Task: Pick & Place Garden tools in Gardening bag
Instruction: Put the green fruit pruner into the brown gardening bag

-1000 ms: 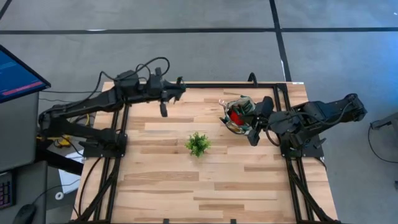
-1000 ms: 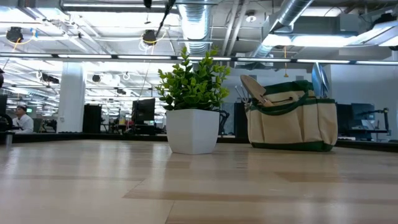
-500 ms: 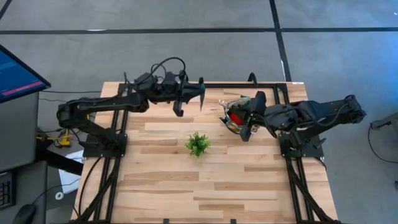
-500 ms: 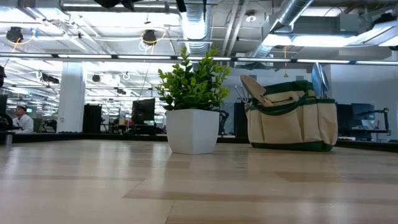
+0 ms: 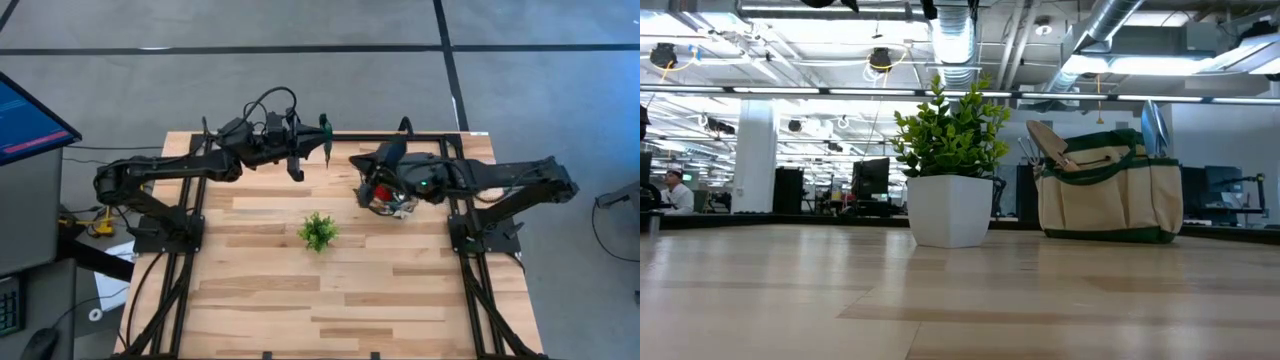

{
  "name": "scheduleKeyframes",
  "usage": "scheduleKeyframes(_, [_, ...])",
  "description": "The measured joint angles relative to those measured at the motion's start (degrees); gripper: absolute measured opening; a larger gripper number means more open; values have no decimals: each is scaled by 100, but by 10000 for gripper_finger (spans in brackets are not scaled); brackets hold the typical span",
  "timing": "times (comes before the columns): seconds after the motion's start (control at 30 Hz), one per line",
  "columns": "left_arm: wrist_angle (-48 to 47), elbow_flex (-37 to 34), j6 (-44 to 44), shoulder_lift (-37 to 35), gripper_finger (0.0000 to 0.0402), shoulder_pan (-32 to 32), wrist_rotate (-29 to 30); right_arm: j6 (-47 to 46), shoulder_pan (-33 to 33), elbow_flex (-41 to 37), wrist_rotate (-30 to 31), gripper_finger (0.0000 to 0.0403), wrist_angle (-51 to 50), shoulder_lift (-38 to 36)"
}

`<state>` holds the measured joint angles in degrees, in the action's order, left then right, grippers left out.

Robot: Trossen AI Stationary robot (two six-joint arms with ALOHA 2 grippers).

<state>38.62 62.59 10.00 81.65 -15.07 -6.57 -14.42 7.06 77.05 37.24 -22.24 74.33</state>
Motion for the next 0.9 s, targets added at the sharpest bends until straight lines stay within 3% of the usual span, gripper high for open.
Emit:
scheduleKeyframes(0.3, [-45, 4, -68, 0, 6, 28, 59, 1020, -132, 3, -645, 0, 857, 381])
scheduleKeyframes(0.57, [-75, 4, -55, 0, 6, 28, 59, 899, -200, 2, -589, 5, 858, 378])
scheduleKeyframes(0.7, [-131, 4, -53, -4, 6, 27, 57, 899, -241, 2, -590, 45, 863, 378])
scheduleKeyframes(0.9, [-159, 4, -52, -4, 6, 28, 57, 879, -351, 2, -605, 160, 937, 378])
